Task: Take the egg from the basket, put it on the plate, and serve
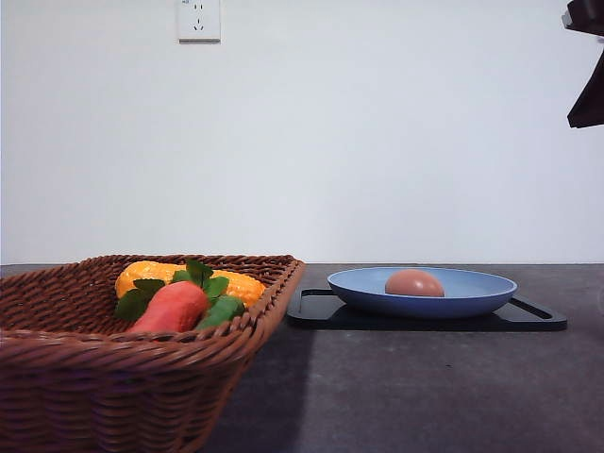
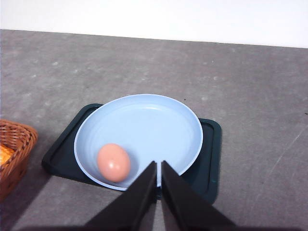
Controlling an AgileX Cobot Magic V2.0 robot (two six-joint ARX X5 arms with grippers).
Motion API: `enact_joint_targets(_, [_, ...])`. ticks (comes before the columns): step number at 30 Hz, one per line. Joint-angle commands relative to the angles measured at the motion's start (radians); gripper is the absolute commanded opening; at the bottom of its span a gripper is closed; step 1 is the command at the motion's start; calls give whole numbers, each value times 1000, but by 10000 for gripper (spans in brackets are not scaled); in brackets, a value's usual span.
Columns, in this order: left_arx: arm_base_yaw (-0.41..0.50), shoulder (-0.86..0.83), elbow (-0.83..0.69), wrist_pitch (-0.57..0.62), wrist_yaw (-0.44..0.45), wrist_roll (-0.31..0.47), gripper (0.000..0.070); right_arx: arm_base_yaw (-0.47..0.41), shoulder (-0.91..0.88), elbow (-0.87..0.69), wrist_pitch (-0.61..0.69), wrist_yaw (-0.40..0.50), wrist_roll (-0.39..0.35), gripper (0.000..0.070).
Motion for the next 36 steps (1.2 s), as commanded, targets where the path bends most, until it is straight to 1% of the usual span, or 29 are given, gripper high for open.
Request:
enact_joint_targets(1, [2, -2, -24, -16, 19, 3, 0, 6, 3, 5, 11, 3, 11, 0])
enact_joint_targets(4, [2, -2, -24, -16, 28, -3, 0, 6, 3, 5, 11, 2, 11, 0])
enact_joint_targets(7, [2, -1, -24, -16, 28, -36, 0, 6, 3, 5, 11, 3, 11, 0])
enact_joint_targets(30, [2, -2, -24, -16, 28, -35, 0, 6, 2, 5, 9, 3, 6, 0])
enact_joint_targets(31, [2, -2, -24, -16, 28, -35, 0, 5, -4, 3, 6, 10, -21, 0])
enact_joint_targets(32, [2, -2, -24, -16, 28, -35, 0, -1, -25, 1, 1, 34, -75, 0])
enact_joint_targets(34, [2, -2, -24, -16, 28, -35, 0, -29, -92, -14, -3, 77, -146, 0])
enact_joint_targets(36, [2, -2, -24, -16, 28, -35, 0, -69, -161, -45, 2, 71, -195, 0])
